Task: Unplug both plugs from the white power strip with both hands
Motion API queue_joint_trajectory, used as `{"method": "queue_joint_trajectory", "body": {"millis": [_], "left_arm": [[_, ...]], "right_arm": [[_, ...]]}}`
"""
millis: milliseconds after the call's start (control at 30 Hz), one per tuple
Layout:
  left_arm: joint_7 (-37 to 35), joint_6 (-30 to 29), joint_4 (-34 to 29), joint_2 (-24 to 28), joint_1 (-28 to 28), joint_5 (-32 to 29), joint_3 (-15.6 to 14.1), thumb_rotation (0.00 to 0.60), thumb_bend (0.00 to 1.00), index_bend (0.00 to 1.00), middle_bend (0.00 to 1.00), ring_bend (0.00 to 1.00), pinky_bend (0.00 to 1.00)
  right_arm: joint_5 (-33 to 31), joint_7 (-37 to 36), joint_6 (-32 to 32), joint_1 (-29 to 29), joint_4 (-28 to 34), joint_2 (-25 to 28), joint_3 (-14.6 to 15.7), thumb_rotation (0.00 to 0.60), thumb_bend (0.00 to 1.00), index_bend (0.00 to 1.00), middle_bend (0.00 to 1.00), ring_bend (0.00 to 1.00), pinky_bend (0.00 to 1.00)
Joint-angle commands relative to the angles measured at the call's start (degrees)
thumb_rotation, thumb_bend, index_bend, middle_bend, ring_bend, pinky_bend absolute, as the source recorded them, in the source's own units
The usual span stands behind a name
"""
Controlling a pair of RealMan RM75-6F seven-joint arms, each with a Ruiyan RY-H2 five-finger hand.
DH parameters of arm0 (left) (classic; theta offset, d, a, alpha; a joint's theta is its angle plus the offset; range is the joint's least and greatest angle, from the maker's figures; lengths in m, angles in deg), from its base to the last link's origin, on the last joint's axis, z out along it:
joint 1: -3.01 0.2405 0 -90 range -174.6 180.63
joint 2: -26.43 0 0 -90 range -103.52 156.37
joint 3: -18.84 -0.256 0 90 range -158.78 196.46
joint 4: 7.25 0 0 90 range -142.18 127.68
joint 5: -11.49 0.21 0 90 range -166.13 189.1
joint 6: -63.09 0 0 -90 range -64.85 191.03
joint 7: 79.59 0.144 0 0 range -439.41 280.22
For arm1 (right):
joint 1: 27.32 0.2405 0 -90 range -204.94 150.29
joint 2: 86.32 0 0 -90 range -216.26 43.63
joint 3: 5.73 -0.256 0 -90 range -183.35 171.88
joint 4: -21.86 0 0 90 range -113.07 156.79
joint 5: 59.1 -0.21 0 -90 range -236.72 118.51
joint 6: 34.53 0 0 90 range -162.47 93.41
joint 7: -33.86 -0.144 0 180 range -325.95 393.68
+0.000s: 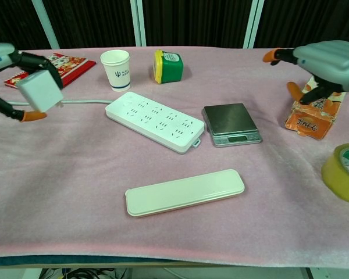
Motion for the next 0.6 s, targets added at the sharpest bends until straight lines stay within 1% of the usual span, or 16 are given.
{"method": "queue_joint_trajectory", "body": {"millis": [33,233,333,433,500,533,567,600], "left_arm": [[-0.7,-0.9,2.9,-0.8,2.9,-0.1,-2.2,0.6,0.68,0.61,0.56,0.2,0.3],[0.7,1.4,8.3,-3.5,4.6,0.1,-3.9,0.6,0.67,0.51,0.5,0.16,0.28],[1.1,2.1,10.3,-5.2,4.5,0.4,-3.7,0.6,0.64,0.48,0.47,0.15,0.28],[0.0,2.8,11.5,-6.9,4.2,0.4,-3.0,0.6,0.58,0.45,0.43,0.13,0.28],[-1.1,3.3,12.7,-8.5,4.0,0.3,-2.3,0.6,0.51,0.39,0.39,0.12,0.27],[-1.2,3.5,13.0,-8.7,4.0,0.3,-2.2,0.6,0.45,0.36,0.36,0.1,0.26],[-1.5,3.8,13.4,-9.2,3.8,0.4,-2.1,0.6,0.42,0.33,0.33,0.08,0.24],[-1.6,4.0,13.9,-9.6,3.8,0.5,-2.0,0.6,0.36,0.28,0.29,0.05,0.21]], "right_arm": [[2.0,-3.3,-2.4,-3.4,1.2,3.5,2.2,0.6,0.61,0.12,0.12,0.11,0.06],[4.6,-7.8,-4.8,-7.2,1.5,6.7,4.3,0.6,0.6,0.11,0.11,0.1,0.06],[5.0,-9.5,-5.6,-8.5,0.8,7.8,4.7,0.6,0.6,0.11,0.11,0.1,0.05],[5.2,-11.2,-6.1,-9.5,0.1,8.7,4.7,0.6,0.59,0.11,0.11,0.1,0.05],[5.5,-12.2,-6.1,-10.2,-0.6,9.5,4.9,0.6,0.53,0.1,0.11,0.09,0.04],[5.5,-12.4,-6.0,-10.4,-0.7,9.7,5.1,0.6,0.48,0.08,0.1,0.08,0.03],[5.6,-12.6,-5.5,-10.6,-1.0,10.3,5.5,0.6,0.44,0.06,0.09,0.07,0.03],[5.6,-12.8,-5.0,-10.8,-1.1,10.8,5.7,0.6,0.4,0.04,0.07,0.06,0.03]]}}
